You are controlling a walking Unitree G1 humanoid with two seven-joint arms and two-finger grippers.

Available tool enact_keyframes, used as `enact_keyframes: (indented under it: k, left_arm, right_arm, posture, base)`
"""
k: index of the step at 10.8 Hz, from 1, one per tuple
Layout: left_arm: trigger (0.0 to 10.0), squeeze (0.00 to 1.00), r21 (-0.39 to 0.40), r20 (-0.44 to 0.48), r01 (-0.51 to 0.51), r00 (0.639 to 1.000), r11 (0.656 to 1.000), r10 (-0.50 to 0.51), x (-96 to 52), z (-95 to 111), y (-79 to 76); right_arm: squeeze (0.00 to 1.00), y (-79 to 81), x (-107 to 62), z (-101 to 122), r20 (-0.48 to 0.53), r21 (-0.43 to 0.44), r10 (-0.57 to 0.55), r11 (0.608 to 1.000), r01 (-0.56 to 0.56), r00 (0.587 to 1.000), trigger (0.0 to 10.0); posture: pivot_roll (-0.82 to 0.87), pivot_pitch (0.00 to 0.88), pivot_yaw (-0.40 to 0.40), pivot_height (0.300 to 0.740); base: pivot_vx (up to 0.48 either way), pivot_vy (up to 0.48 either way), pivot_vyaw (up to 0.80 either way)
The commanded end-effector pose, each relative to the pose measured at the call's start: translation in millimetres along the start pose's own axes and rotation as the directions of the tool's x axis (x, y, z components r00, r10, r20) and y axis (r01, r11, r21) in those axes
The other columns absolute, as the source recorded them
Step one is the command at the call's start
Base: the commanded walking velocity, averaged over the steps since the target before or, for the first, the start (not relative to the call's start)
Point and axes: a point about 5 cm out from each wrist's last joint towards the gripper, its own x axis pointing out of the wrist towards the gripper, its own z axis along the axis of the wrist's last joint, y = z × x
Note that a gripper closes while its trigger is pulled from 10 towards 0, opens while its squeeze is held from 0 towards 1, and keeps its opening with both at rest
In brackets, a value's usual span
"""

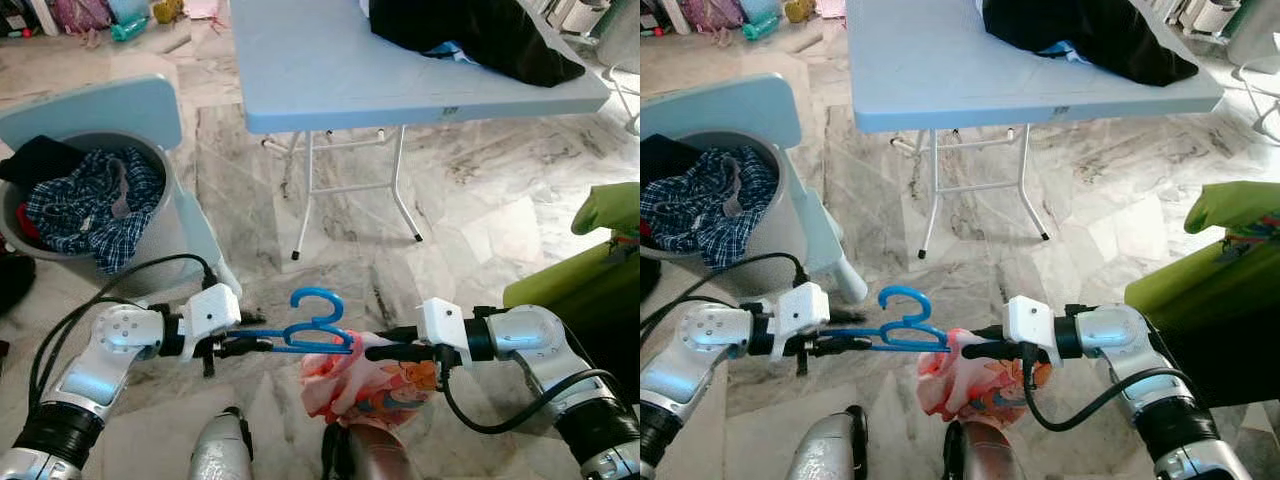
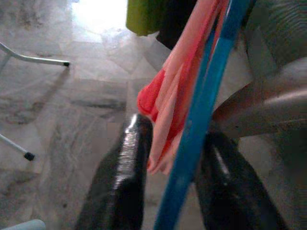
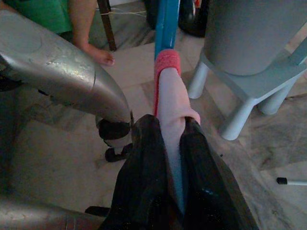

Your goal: Hang hanger

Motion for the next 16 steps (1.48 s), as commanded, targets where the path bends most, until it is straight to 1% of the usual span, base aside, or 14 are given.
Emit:
enact_keyframes:
  k: [1, 4, 7, 9, 10, 11, 12, 13, 14, 15, 16]
  left_arm:
    - [0.0, 0.0, 0.012, -0.004, 0.024, 1.0, 1.0, -0.024, 3.6, 0, -1.3]
    - [0.0, 0.0, 0.024, 0.009, 0.044, 0.999, 0.999, -0.045, 10.1, 3, -0.1]
    - [0.0, 0.0, 0.025, 0.022, 0.061, 0.998, 0.998, -0.061, 13.0, 4, -1.0]
    - [0.0, 0.0, 0.019, 0.046, 0.073, 0.996, 0.997, -0.073, 19.3, 6, -2.6]
    - [0.0, 0.0, 0.011, 0.072, 0.043, 0.996, 0.999, -0.044, 21.7, 7, -0.7]
    - [0.0, 0.0, 0.003, 0.094, 0.012, 0.995, 1.0, -0.012, 23.1, 7, 1.4]
    - [0.0, 0.0, -0.007, 0.126, -0.053, 0.991, 0.999, 0.053, 25.9, 7, 5.0]
    - [0.0, 0.0, -0.011, 0.141, -0.068, 0.988, 0.998, 0.069, 27.5, 6, 4.5]
    - [0.0, 0.0, -0.033, 0.184, -0.116, 0.976, 0.993, 0.12, 31.6, 7, 3.3]
    - [0.0, 0.0, -0.02, 0.199, -0.174, 0.964, 0.985, 0.174, 33.5, 9, 5.7]
    - [0.0, 0.0, -0.049, 0.237, -0.234, 0.942, 0.971, 0.239, 37.2, 11, 6.3]
  right_arm:
    - [0.0, 1.5, -0.6, 0, 0.002, -0.009, 0.011, 1.0, -0.011, 1.0, 10.0]
    - [0.0, 0.4, 1.7, 1, 0.007, -0.016, 0.004, 1.0, -0.004, 1.0, 10.0]
    - [0.0, -1.8, 3.6, 1, 0.009, -0.03, -0.008, 1.0, 0.008, 1.0, 10.0]
    - [0.0, -3.8, 6.2, 2, 0.012, -0.047, -0.021, 0.999, 0.022, 1.0, 10.0]
    - [0.0, -4.5, 6.5, 2, 0.013, -0.048, -0.025, 0.999, 0.026, 1.0, 10.0]
    - [0.0, -5.2, 6.4, 2, 0.018, -0.022, -0.019, 1.0, 0.019, 1.0, 10.0]
    - [1.0, -10.2, 5.6, 2, 0.035, 0.051, -0.025, 0.998, 0.024, 0.999, 10.0]
    - [1.0, -12.1, 4.8, 2, 0.019, 0.044, -0.027, 0.999, 0.026, 0.999, 10.0]
    - [1.0, -19.8, 5.6, 0, -0.037, -0.009, -0.075, 0.997, 0.075, 0.996, 10.0]
    - [1.0, -24.5, 6.0, 0, -0.05, -0.03, -0.115, 0.993, 0.114, 0.992, 10.0]
    - [1.0, -30.5, 6.2, 3, -0.054, -0.055, -0.163, 0.986, 0.16, 0.985, 10.0]
  posture:
    - [0.01, 0.171, -0.054, 0.74]
    - [0.02, 0.168, -0.052, 0.74]
    - [0.02, 0.165, -0.05, 0.74]
    - [0.02, 0.163, -0.05, 0.74]
    - [0.02, 0.164, -0.052, 0.74]
    - [0.02, 0.164, -0.052, 0.74]
    - [0.02, 0.161, -0.055, 0.74]
    - [0.02, 0.157, -0.059, 0.74]
    - [0.02, 0.155, -0.065, 0.74]
    - [0.02, 0.154, -0.065, 0.74]
    - [0.02, 0.153, -0.073, 0.74]
  base:
    - [0.0, 0.0, 0.0]
    - [0.0, 0.0, 0.0]
    - [0.0, 0.0, 0.0]
    - [0.0, 0.0, 0.0]
    - [0.0, 0.0, 0.0]
    - [0.0, 0.0, 0.0]
    - [0.0, 0.0, 0.0]
    - [0.0, 0.0, 0.0]
    - [0.0, 0.0, 0.0]
    - [0.0, 0.0, 0.0]
    - [0.0, 0.0, 0.0]
